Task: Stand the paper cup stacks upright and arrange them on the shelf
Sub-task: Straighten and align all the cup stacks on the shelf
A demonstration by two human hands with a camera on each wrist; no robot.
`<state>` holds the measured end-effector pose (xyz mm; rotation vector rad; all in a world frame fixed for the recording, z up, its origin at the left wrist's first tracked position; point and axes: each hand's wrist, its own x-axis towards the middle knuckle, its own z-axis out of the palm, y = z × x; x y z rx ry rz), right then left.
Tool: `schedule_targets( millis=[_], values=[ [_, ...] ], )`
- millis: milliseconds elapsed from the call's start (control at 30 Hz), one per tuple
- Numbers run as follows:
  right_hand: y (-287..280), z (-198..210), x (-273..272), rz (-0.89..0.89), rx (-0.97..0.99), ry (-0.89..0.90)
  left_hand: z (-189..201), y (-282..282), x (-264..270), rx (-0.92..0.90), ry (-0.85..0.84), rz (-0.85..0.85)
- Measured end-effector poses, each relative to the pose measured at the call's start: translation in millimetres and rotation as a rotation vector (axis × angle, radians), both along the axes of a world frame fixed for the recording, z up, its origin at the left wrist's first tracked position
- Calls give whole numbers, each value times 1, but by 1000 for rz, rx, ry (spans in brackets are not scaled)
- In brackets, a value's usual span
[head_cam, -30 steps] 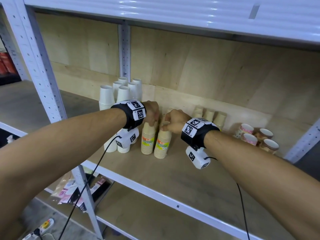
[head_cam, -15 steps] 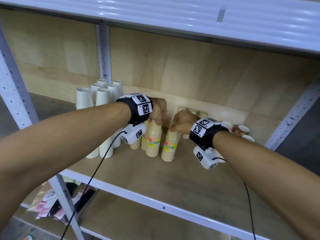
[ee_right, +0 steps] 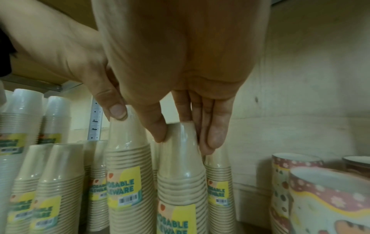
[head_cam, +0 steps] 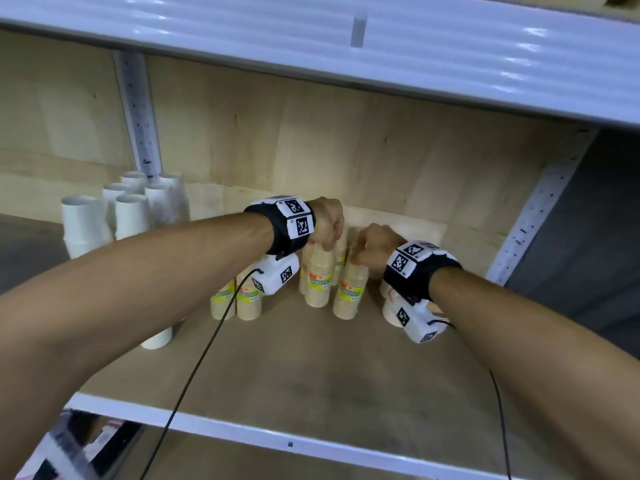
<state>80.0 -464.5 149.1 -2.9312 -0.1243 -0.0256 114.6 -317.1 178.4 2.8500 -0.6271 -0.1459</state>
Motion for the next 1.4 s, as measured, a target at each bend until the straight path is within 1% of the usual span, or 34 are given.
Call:
schedule_targets(
  millis=[133, 300, 500, 667, 767, 833, 933, 1100, 1300, 1400],
  values=[
    [-11, -7, 15, -87, -14, -53, -5, -14, 14, -35, -25, -10],
    [-23, -17, 32, -87, -28, -59, -13, -27, 31, -58, -32, -10],
    [-28, -33, 52, -112, -16, -79, -26, -36, 45, -46, -61, -8],
    [-31, -38, 62, -93, -18, -66, -37, -42, 55, -31, -126, -6],
    [-31, -41, 64, -69, -23, -90, -42, -43, 59, -15, -155, -24],
    [-28, -43, 64, -44, -16, -118, -46, -45, 61, 5, -145, -29],
    [-27, -45, 68, -8, 42, -95, -50, -50, 62, 28, -118, -6],
    [-26, -46, 72, -11, 85, -89, -51, -54, 64, 24, -108, 19],
    [-28, -49, 77, -5, 94, -71, -49, -50, 64, 16, -107, -24],
    [-27, -46, 77, -17, 91, -59, -45, -46, 63, -17, -113, -57]
  ],
)
